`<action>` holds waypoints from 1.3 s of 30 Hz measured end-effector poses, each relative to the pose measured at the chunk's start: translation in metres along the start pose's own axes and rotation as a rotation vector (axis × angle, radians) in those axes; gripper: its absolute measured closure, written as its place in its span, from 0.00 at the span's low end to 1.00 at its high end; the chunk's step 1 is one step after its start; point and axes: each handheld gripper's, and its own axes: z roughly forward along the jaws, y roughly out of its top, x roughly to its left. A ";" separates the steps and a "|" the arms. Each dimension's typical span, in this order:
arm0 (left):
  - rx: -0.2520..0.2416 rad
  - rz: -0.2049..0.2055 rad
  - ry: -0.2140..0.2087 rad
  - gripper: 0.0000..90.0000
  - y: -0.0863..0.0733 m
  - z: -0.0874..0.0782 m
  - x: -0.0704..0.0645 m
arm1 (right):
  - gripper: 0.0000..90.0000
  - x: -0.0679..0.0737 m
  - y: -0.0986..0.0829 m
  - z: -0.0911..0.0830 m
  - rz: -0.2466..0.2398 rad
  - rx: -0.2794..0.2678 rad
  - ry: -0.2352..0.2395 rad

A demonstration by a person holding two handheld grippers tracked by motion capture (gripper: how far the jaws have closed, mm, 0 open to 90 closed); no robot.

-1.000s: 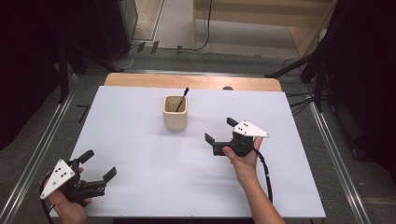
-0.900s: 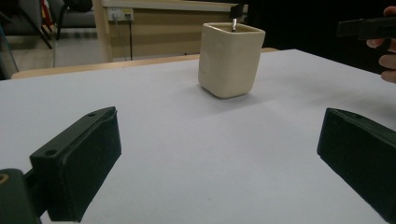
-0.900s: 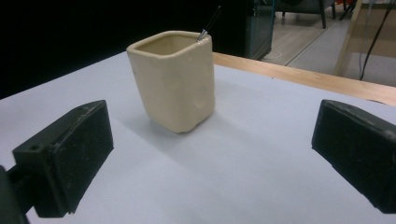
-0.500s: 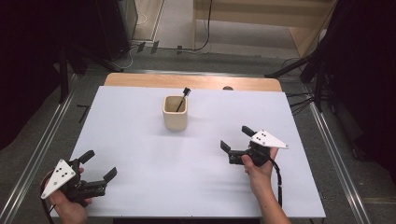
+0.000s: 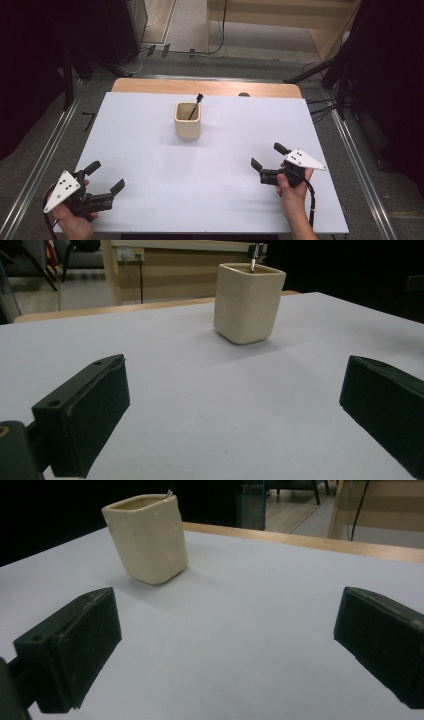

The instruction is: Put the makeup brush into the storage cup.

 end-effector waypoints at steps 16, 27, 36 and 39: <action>-0.001 0.002 0.002 0.00 0.000 0.000 0.000 | 0.00 -0.028 -0.015 -0.052 0.017 -0.016 -0.071; 0.001 0.003 0.002 0.00 0.000 0.001 -0.001 | 0.00 -0.044 -0.027 -0.084 0.029 -0.014 -0.118; 0.005 0.003 0.000 0.00 -0.001 0.002 0.000 | 0.00 -0.046 -0.030 -0.102 0.029 -0.022 -0.143; 0.006 0.005 0.000 0.00 -0.001 0.002 0.000 | 0.00 -0.048 -0.032 -0.106 0.023 -0.021 -0.150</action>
